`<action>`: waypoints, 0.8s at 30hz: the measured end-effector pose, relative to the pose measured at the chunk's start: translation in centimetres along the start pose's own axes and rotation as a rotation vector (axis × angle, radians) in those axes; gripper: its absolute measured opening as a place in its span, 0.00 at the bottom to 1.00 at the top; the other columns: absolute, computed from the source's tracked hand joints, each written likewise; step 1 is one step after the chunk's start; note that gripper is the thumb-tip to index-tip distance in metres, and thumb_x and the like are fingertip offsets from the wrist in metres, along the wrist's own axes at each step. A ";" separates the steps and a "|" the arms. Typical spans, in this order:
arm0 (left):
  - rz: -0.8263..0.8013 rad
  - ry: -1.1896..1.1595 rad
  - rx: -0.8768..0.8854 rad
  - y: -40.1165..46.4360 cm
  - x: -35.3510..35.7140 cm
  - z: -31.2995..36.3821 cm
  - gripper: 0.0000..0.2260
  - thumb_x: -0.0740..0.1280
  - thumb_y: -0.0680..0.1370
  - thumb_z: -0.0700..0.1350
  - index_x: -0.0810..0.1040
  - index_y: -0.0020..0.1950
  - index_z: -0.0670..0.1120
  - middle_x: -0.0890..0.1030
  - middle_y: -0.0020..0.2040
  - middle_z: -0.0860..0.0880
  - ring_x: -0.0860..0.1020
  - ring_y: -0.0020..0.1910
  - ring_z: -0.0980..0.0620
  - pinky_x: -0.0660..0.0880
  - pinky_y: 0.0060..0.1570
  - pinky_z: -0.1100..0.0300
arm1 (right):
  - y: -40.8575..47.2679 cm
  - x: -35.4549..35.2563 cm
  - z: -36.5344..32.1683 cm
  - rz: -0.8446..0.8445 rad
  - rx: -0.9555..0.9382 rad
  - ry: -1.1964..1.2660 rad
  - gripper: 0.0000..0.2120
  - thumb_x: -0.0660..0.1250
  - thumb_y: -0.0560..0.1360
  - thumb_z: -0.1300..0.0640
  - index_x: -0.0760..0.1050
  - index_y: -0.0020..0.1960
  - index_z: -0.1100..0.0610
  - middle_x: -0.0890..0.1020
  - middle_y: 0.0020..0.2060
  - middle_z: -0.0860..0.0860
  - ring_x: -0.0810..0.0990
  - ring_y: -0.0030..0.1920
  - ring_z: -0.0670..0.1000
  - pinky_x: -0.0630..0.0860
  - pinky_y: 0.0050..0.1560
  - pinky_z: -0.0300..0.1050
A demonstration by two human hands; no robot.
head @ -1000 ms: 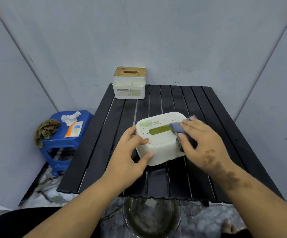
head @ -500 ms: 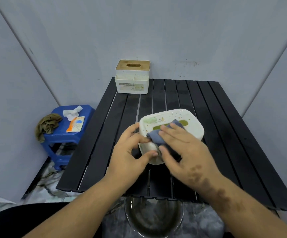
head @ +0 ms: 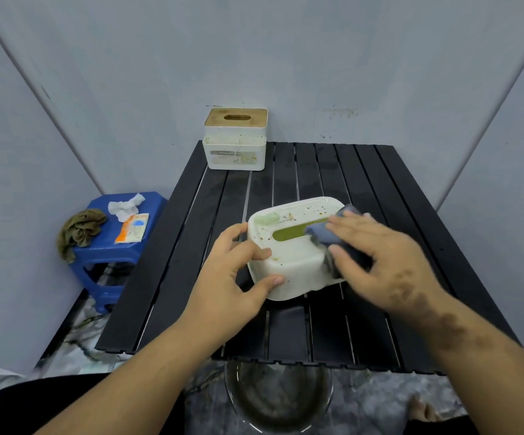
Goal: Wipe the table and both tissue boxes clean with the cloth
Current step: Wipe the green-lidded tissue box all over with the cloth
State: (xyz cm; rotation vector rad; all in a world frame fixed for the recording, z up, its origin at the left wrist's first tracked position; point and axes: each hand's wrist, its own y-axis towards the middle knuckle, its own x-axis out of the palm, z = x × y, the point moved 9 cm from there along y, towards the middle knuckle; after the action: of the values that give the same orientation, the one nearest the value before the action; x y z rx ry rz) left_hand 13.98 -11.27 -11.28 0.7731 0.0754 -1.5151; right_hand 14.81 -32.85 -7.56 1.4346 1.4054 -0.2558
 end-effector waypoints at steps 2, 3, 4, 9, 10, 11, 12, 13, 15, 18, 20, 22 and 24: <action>-0.004 -0.024 -0.020 0.0 0.0 0.0 0.13 0.80 0.70 0.45 0.80 0.50 0.55 0.71 0.70 0.57 0.71 0.69 0.60 0.73 0.56 0.73 | -0.1 -0.6 1.3 0.038 0.099 -0.035 0.20 0.63 0.74 0.48 0.78 0.64 0.53 0.79 0.63 0.48 0.72 0.69 0.45 0.64 0.73 0.49; -0.003 -0.032 -0.024 0.0 0.0 0.0 0.14 0.80 0.70 0.45 0.80 0.50 0.54 0.71 0.70 0.58 0.71 0.68 0.60 0.72 0.55 0.73 | -0.1 -0.3 0.6 0.056 0.111 -0.056 0.20 0.62 0.75 0.48 0.78 0.64 0.54 0.79 0.63 0.49 0.72 0.69 0.47 0.63 0.73 0.47; 0.000 -0.036 -0.020 -0.1 0.0 0.0 0.14 0.81 0.70 0.45 0.81 0.50 0.54 0.71 0.70 0.57 0.72 0.68 0.60 0.72 0.56 0.73 | -0.2 0.5 -0.6 0.056 0.090 -0.063 0.21 0.61 0.75 0.48 0.79 0.63 0.54 0.79 0.63 0.49 0.72 0.68 0.48 0.62 0.73 0.46; -0.044 0.020 0.032 0.5 0.1 0.4 0.12 0.79 0.70 0.52 0.79 0.49 0.55 0.72 0.69 0.59 0.72 0.69 0.58 0.74 0.59 0.67 | -0.4 2.3 -3.3 -0.100 -0.090 0.033 0.22 0.63 0.75 0.47 0.77 0.66 0.54 0.77 0.65 0.47 0.71 0.69 0.45 0.63 0.73 0.46; -0.065 0.051 0.033 0.7 0.1 0.4 0.12 0.78 0.71 0.53 0.79 0.49 0.55 0.71 0.69 0.60 0.72 0.68 0.59 0.74 0.60 0.64 | -0.3 1.5 -2.0 -0.101 -0.073 0.041 0.22 0.63 0.75 0.48 0.76 0.66 0.54 0.77 0.65 0.46 0.71 0.69 0.44 0.64 0.73 0.48; -0.085 0.078 0.028 0.9 0.0 0.4 0.12 0.78 0.71 0.53 0.79 0.50 0.54 0.71 0.68 0.60 0.72 0.68 0.60 0.75 0.61 0.61 | -0.2 0.6 -0.6 -0.084 -0.042 0.038 0.21 0.64 0.75 0.49 0.76 0.66 0.53 0.76 0.66 0.46 0.70 0.70 0.43 0.65 0.73 0.50; -0.103 0.096 0.022 1.1 -0.1 0.4 0.12 0.78 0.72 0.52 0.79 0.50 0.53 0.70 0.68 0.61 0.72 0.68 0.60 0.75 0.62 0.59 | -0.1 -0.2 0.5 -0.063 -0.004 0.022 0.21 0.65 0.75 0.50 0.76 0.67 0.53 0.76 0.66 0.46 0.70 0.70 0.44 0.65 0.72 0.52; -0.116 0.105 0.017 1.3 -0.2 0.3 0.12 0.78 0.72 0.50 0.79 0.51 0.52 0.70 0.68 0.61 0.72 0.68 0.59 0.75 0.64 0.57 | -0.2 -0.6 1.1 -0.047 0.029 -0.004 0.21 0.65 0.75 0.50 0.75 0.67 0.53 0.76 0.66 0.46 0.69 0.70 0.44 0.65 0.72 0.53; -0.126 0.124 0.021 1.8 -0.6 0.1 0.12 0.78 0.73 0.46 0.78 0.51 0.50 0.70 0.68 0.62 0.71 0.67 0.60 0.74 0.65 0.56 | -0.4 -0.1 0.3 -0.025 0.047 -0.044 0.21 0.63 0.75 0.49 0.76 0.67 0.53 0.76 0.66 0.47 0.69 0.71 0.46 0.64 0.73 0.51; -0.073 0.216 0.004 2.3 -1.6 -0.5 0.12 0.77 0.73 0.41 0.78 0.52 0.49 0.69 0.66 0.58 0.71 0.64 0.59 0.72 0.66 0.60 | -0.8 1.8 -2.5 -0.075 -0.008 -0.056 0.23 0.62 0.75 0.47 0.74 0.68 0.51 0.75 0.67 0.45 0.68 0.71 0.45 0.60 0.73 0.41; 0.020 0.279 0.021 2.3 -2.4 -0.1 0.12 0.76 0.73 0.39 0.79 0.52 0.48 0.70 0.61 0.55 0.71 0.60 0.58 0.69 0.61 0.69 | -0.9 2.4 -3.1 -0.121 -0.017 -0.070 0.24 0.64 0.75 0.48 0.72 0.70 0.50 0.73 0.68 0.43 0.68 0.71 0.44 0.59 0.72 0.38; 0.061 0.345 0.138 1.9 -1.9 1.4 0.11 0.75 0.73 0.36 0.82 0.52 0.47 0.72 0.57 0.53 0.72 0.57 0.54 0.70 0.58 0.65 | -0.9 2.3 -3.1 -0.110 -0.003 -0.068 0.24 0.65 0.74 0.48 0.72 0.70 0.50 0.74 0.68 0.44 0.70 0.70 0.45 0.60 0.71 0.38; 0.060 0.410 0.274 1.2 -0.6 2.8 0.10 0.74 0.73 0.38 0.84 0.53 0.48 0.77 0.55 0.53 0.74 0.54 0.49 0.73 0.53 0.53 | -0.9 2.2 -3.4 -0.090 -0.005 -0.070 0.23 0.65 0.74 0.48 0.73 0.69 0.51 0.75 0.67 0.45 0.71 0.69 0.46 0.62 0.70 0.39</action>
State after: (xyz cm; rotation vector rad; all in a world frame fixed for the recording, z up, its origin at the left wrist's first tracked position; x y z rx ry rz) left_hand 13.84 -12.28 -8.29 1.2890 0.1505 -1.3054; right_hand 13.02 -29.18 -8.20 1.3473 1.4140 -0.3568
